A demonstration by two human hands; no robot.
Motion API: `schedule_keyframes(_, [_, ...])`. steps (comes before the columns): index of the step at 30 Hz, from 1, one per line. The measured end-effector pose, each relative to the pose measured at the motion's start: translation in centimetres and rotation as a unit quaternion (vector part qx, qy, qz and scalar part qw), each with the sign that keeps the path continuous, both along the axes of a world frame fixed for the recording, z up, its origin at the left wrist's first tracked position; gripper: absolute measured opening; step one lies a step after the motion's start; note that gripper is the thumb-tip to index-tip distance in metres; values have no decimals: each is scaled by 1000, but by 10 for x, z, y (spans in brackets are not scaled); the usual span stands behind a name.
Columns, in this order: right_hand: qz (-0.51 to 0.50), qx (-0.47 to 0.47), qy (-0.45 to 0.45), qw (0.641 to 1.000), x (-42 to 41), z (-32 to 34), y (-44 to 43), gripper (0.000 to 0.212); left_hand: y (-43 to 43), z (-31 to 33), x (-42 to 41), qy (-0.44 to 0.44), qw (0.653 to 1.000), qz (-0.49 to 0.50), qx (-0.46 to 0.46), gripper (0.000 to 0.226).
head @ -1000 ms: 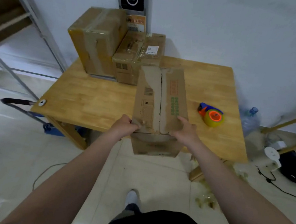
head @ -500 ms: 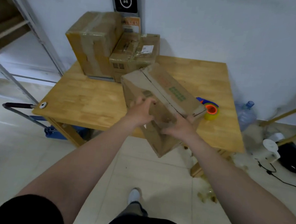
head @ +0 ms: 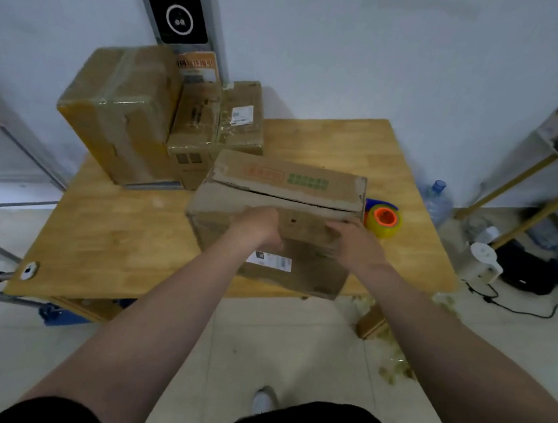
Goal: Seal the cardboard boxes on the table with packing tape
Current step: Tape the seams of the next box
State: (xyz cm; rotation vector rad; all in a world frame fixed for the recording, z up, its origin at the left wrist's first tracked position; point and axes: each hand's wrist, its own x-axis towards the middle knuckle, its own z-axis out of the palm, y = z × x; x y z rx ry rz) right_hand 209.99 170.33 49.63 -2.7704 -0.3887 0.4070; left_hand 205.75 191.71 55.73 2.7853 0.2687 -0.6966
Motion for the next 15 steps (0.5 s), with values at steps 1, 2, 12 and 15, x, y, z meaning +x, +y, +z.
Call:
schedule_keyframes(1, [-6,3,-12,1000,6,-2,1,66,0,-4,4,-31,999,16,-9,28])
schedule_keyframes(2, [-10,8,-24,1000,10,-3,2,65,1,-11,10,-64,997,33,-24,33])
schedule_keyframes(12, [-19,203,14,979,92,-10,-10,53,-4,-28,79,-175,978,113,27,4])
schedule_keyframes(15, [-61,305,-43,949,123,-9,-34,40,-28,-18,118,-134,985,104,38,14])
